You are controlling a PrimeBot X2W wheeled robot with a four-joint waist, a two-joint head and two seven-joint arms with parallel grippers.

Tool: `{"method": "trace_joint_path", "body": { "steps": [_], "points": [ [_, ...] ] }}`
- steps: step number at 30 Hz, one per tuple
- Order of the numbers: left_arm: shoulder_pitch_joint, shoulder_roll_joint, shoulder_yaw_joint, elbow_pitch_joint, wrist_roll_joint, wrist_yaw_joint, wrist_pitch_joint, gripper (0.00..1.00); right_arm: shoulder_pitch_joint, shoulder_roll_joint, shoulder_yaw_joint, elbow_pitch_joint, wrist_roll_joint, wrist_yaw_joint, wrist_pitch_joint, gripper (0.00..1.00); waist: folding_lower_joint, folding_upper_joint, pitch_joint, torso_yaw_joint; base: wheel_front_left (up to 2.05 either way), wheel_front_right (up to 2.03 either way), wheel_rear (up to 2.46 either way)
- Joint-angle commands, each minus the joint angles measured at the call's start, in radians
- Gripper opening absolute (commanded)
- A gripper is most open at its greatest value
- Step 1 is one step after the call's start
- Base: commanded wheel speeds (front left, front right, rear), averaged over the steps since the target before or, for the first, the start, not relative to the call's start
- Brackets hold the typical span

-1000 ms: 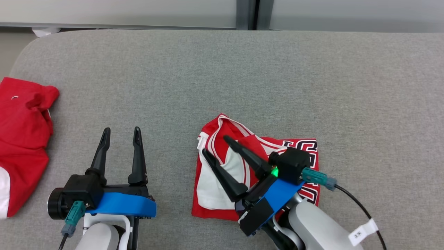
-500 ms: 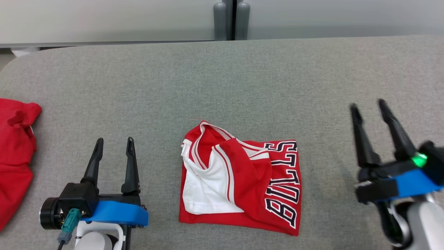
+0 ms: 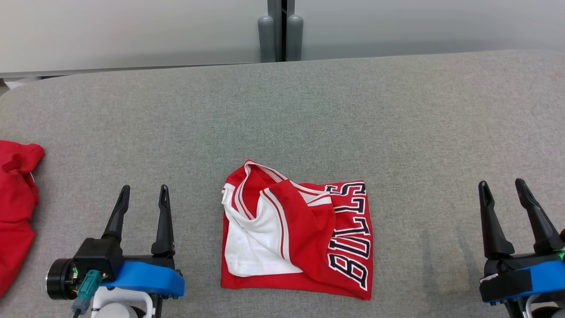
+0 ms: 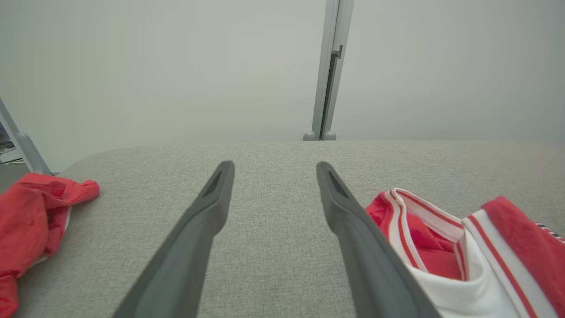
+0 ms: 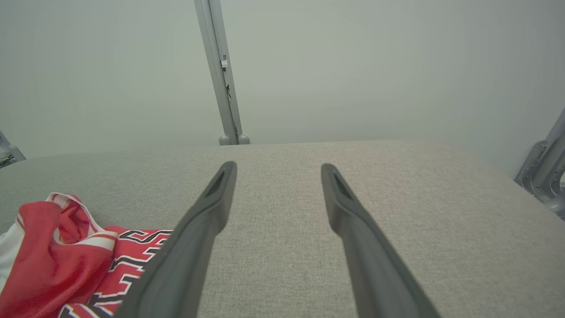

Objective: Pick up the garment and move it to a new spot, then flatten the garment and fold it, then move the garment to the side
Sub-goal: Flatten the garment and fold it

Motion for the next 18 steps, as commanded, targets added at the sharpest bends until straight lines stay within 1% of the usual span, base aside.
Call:
{"method": "trace_joint_path", "body": {
  "steps": [1,13,14,15,18],
  "points": [
    [0.006,0.006,-0.002,-0.003,-0.006,0.0,0.002,1.0,0.015,0.004,-0.002,-0.007,-0.007,0.0,0.004,1.0,0.0001,0.0001,-0.002,0.0,0.0,0.0,0.0],
    [-0.004,0.006,-0.012,-0.007,-0.008,0.005,0.001,1.0,0.021,0.0,0.017,-0.017,-0.007,0.0,0.044,1.0,0.0001,0.0001,-0.002,0.006,0.0,0.0,0.0],
    [-0.008,0.006,-0.012,-0.008,-0.008,0.006,0.001,1.0,0.015,0.001,0.029,-0.01,-0.003,0.0,0.051,0.38,0.0001,0.0001,0.001,0.007,0.0,0.0,0.0],
    [-0.013,0.006,-0.014,-0.011,-0.007,0.006,0.001,1.0,0.012,0.001,0.049,0.004,0.003,0.0,0.063,0.0,0.0001,0.0001,0.005,0.01,0.0,0.0,0.0],
    [-0.027,0.005,-0.016,-0.011,-0.003,0.004,-0.001,1.0,-0.015,0.002,0.128,0.065,0.017,0.0,0.077,0.0,0.0001,0.0001,0.017,0.019,0.0,0.0,0.0]
  ]
}}
